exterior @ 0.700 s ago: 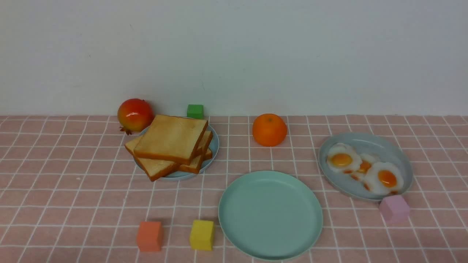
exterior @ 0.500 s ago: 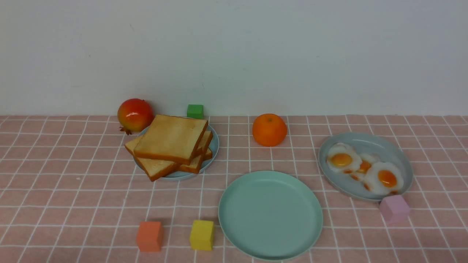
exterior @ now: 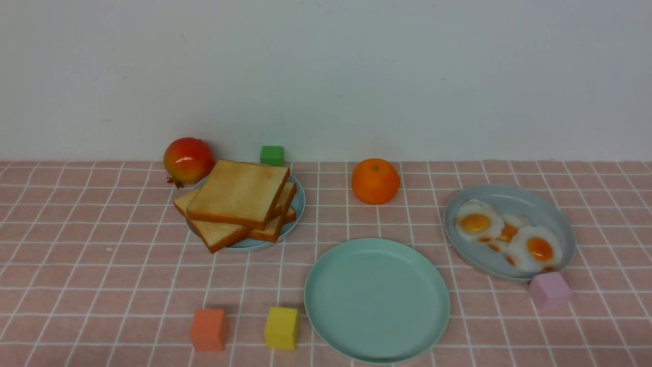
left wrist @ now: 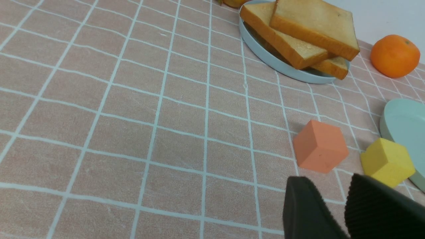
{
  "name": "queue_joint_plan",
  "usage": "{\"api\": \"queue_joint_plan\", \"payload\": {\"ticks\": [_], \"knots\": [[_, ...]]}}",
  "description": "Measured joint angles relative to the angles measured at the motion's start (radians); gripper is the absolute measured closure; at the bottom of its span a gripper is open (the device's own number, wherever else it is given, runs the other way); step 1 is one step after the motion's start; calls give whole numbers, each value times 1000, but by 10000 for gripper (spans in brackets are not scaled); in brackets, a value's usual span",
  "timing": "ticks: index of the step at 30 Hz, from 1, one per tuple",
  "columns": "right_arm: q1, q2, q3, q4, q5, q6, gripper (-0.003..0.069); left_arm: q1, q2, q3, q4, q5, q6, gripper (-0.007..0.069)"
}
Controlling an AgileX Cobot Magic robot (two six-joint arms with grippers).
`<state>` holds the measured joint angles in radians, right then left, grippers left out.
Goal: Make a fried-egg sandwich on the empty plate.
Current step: Use the left arm to grab a slice of bread
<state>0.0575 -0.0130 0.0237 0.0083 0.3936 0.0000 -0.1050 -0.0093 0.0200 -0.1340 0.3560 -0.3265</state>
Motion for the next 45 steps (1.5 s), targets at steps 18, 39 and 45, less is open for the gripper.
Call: {"api": "queue_joint_plan", "payload": {"ticks": [18,39,45], "knots": [[0,0,0,0,0,0,419,0,0,4,17,-33,0,385],[0,0,0,0,0,0,419,0,304,-429,-432,277,83,612],[0,0,0,0,0,0,419,0,715,-694,-319,473,270,612]]}}
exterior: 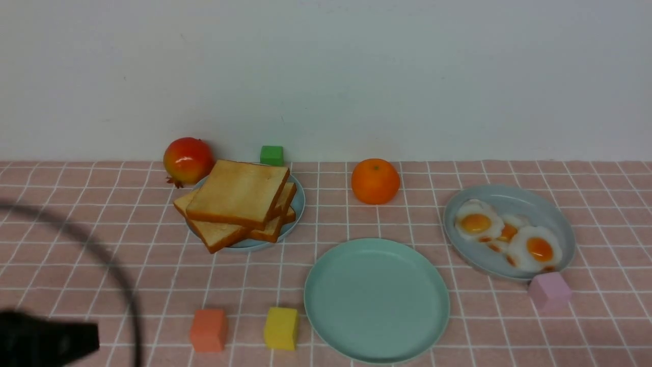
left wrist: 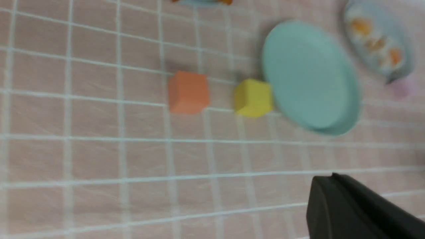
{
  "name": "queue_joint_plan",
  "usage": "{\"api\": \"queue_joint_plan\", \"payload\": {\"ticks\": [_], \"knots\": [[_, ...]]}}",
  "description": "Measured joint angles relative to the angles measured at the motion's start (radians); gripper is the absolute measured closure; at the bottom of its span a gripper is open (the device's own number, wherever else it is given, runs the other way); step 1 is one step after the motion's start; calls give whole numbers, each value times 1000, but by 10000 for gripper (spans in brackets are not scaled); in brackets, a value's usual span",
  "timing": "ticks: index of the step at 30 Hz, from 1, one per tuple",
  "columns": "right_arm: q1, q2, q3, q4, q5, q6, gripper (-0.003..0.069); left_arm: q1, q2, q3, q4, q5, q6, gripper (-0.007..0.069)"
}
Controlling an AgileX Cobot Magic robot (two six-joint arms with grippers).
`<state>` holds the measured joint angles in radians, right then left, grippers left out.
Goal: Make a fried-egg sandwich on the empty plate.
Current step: Use the left arm to grab a slice of bread
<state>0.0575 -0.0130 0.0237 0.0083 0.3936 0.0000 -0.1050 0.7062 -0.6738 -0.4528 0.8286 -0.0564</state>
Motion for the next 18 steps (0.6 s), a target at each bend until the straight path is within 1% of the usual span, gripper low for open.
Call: {"api": "queue_joint_plan", "payload": {"ticks": [2,5,7,8,10,11,12,13,14,17,18], "knots": [[0,0,0,0,0,0,419,0,204,-120,34,-5,98,612],[0,0,0,0,0,0,419,-14,428,-251,37,-22,187,612],[0,0,0,0,0,0,419,-36,493,-288,43,-32,220,612],[0,0,0,0,0,0,419,-90,584,-339,65,-47,245,612],[0,0,0,0,0,0,419,-171,672,-384,117,-66,254,612],[0,0,0,0,0,0,419,-226,722,-409,160,-74,245,612],[0,0,0,0,0,0,419,-226,722,-409,170,-76,242,612],[0,0,0,0,0,0,419,-292,784,-438,260,-79,197,612],[0,0,0,0,0,0,419,-339,831,-461,337,-81,127,612],[0,0,0,0,0,0,419,-403,896,-493,520,-82,-10,612],[0,0,0,0,0,0,419,-411,904,-496,532,-84,-28,612]]}}
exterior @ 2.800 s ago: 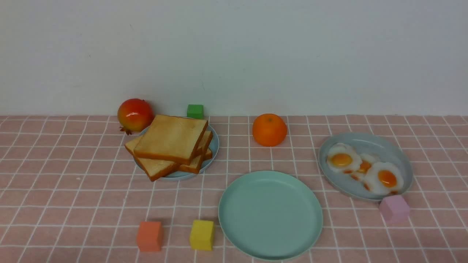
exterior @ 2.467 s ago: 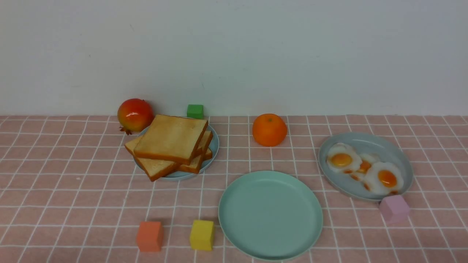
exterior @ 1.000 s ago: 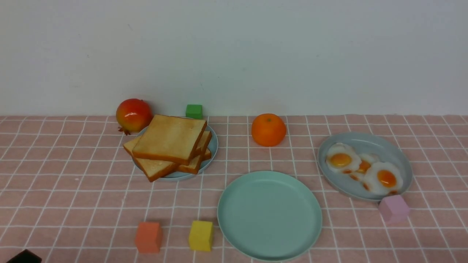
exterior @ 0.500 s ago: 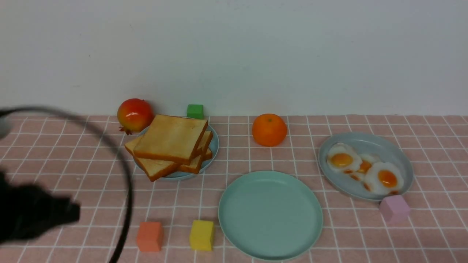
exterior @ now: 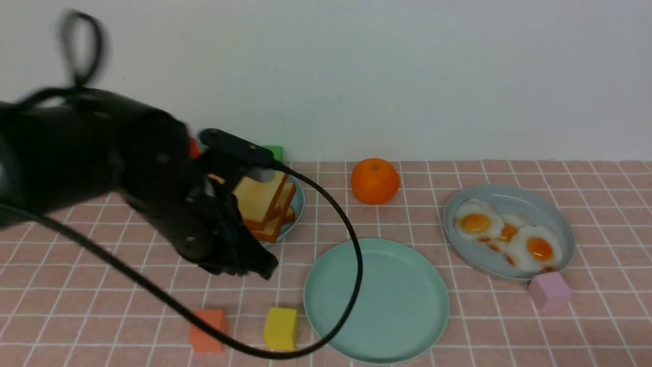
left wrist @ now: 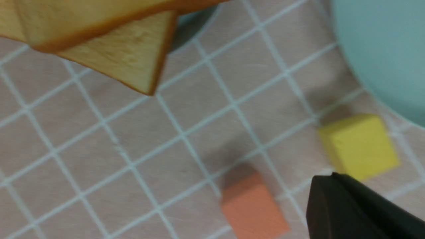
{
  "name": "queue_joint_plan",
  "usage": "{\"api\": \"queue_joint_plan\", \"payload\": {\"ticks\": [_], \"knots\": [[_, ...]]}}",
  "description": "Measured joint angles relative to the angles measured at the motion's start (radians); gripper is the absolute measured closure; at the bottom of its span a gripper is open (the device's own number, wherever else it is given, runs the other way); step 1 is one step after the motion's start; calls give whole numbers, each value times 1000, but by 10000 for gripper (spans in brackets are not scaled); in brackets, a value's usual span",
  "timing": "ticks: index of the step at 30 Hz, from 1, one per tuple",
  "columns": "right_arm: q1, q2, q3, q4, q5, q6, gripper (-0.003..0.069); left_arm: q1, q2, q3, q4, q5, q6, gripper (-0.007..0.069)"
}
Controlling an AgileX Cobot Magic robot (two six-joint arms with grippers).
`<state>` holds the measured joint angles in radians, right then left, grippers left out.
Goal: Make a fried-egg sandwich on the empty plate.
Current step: Use the left arm to grab a slice of bread
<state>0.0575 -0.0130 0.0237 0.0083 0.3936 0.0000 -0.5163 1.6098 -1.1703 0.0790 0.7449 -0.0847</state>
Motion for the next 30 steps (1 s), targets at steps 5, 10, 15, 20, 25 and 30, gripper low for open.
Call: {"api": "queue_joint_plan", "payload": {"ticks": [5,10,15,20,25,30], "knots": [[0,0,0,0,0,0,419,-46,52,-35,214,-115,-158,604],[0,0,0,0,0,0,419,-17,131,-114,267,-136,-163,429],[0,0,0,0,0,0,419,-15,185,-140,271,-148,-81,261],[0,0,0,0,0,0,419,-13,266,-196,351,-171,-95,175],[0,0,0,0,0,0,419,-8,311,-241,402,-159,-157,173],[0,0,0,0,0,0,419,-5,338,-251,400,-141,-159,173]]}}
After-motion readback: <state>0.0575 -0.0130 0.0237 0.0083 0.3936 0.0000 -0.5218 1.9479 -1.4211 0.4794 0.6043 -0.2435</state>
